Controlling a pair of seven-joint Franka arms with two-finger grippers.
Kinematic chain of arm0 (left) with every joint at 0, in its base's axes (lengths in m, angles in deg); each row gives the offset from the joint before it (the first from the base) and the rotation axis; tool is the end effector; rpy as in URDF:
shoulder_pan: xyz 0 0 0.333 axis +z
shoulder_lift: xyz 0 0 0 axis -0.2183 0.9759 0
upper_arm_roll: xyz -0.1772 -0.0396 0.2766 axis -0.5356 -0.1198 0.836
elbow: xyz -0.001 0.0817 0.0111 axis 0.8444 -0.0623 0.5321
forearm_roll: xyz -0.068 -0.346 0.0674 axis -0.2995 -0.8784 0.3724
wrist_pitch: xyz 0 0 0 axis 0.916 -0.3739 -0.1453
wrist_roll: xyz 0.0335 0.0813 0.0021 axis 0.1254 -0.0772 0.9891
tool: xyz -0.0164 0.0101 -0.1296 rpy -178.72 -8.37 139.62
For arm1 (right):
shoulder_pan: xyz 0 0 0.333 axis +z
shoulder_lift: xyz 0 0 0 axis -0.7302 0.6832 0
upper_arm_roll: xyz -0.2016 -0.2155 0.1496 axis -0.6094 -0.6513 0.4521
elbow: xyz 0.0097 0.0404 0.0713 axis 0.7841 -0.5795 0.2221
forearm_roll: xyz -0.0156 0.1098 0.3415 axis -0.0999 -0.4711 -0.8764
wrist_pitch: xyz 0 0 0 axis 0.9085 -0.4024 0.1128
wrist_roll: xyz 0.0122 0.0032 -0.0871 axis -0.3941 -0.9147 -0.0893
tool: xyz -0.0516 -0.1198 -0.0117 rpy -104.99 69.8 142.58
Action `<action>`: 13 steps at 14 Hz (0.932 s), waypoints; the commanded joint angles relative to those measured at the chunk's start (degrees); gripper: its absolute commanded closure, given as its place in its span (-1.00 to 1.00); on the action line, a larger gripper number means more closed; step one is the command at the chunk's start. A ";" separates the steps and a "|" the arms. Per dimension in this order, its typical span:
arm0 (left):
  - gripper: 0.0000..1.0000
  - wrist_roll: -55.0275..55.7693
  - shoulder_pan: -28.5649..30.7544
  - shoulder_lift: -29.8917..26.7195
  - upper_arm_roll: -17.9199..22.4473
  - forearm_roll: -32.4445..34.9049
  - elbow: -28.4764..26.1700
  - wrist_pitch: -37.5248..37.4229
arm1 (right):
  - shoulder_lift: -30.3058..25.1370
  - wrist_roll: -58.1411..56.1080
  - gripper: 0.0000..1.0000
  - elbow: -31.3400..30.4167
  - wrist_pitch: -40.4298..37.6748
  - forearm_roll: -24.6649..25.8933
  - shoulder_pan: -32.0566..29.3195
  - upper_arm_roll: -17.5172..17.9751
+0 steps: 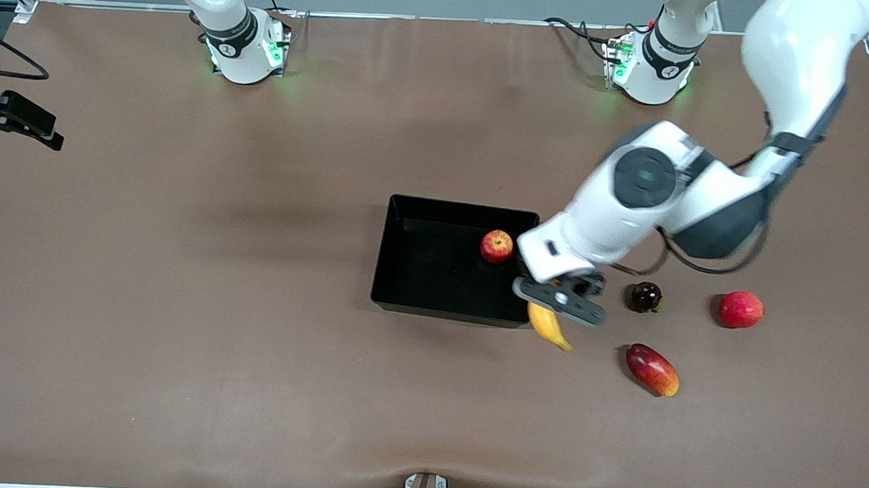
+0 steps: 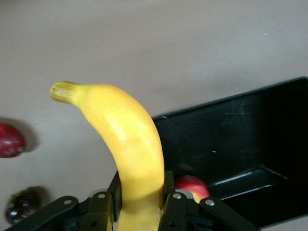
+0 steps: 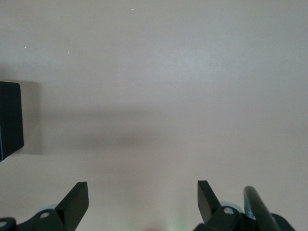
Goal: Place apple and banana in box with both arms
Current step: 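Carry the banana over the box and lower it inside with the left gripper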
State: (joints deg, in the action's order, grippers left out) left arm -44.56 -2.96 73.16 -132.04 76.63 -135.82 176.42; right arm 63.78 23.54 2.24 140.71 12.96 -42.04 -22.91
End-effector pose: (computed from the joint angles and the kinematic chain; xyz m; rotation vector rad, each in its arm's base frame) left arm 0.5949 -0.3365 0.4230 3.0142 -0.5402 0.1272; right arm 0.5112 -0.0296 0.6297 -3.1228 0.0278 0.0749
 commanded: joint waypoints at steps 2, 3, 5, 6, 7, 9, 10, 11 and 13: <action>1.00 8.55 -11.19 1.70 3.31 4.70 0.90 0.30 | -0.75 0.06 -1.00 -0.45 -0.22 0.80 -0.82 0.66; 1.00 11.28 -15.32 2.31 6.02 4.89 1.16 1.26 | -0.58 0.06 -1.00 -0.45 -0.22 0.80 -0.90 0.66; 1.00 12.71 -22.79 2.31 12.96 4.10 1.43 4.94 | -0.49 0.06 -1.00 -0.45 -0.22 0.80 -1.60 0.66; 1.00 12.71 -26.22 2.66 15.86 3.92 1.43 6.35 | -0.49 0.06 -1.00 -0.45 -0.22 0.71 -1.70 0.66; 1.00 13.50 -28.43 3.45 17.63 3.84 1.60 7.58 | -0.49 0.06 -1.00 -0.45 -0.22 0.71 -1.70 0.66; 1.00 14.47 -30.99 5.73 19.40 4.01 2.39 10.65 | -0.49 0.06 -1.00 -0.36 -0.22 0.71 -1.61 0.66; 1.00 14.56 -32.13 6.70 20.37 4.01 2.57 11.54 | -0.49 0.06 -1.00 -0.36 -0.22 0.71 -1.61 0.66; 1.00 14.65 -33.36 7.32 21.77 4.01 2.66 12.16 | -0.49 0.06 -1.00 -0.36 -0.22 0.71 -1.61 0.66; 1.00 14.47 -34.87 7.93 24.15 3.84 2.66 13.48 | -0.49 0.06 -1.00 -0.36 -0.30 0.71 -1.61 0.66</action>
State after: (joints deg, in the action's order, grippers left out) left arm -30.37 -36.07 80.02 -110.03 79.96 -134.95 188.91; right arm 63.78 23.55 2.15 140.69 12.97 -42.80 -23.04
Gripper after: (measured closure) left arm 0.639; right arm 0.000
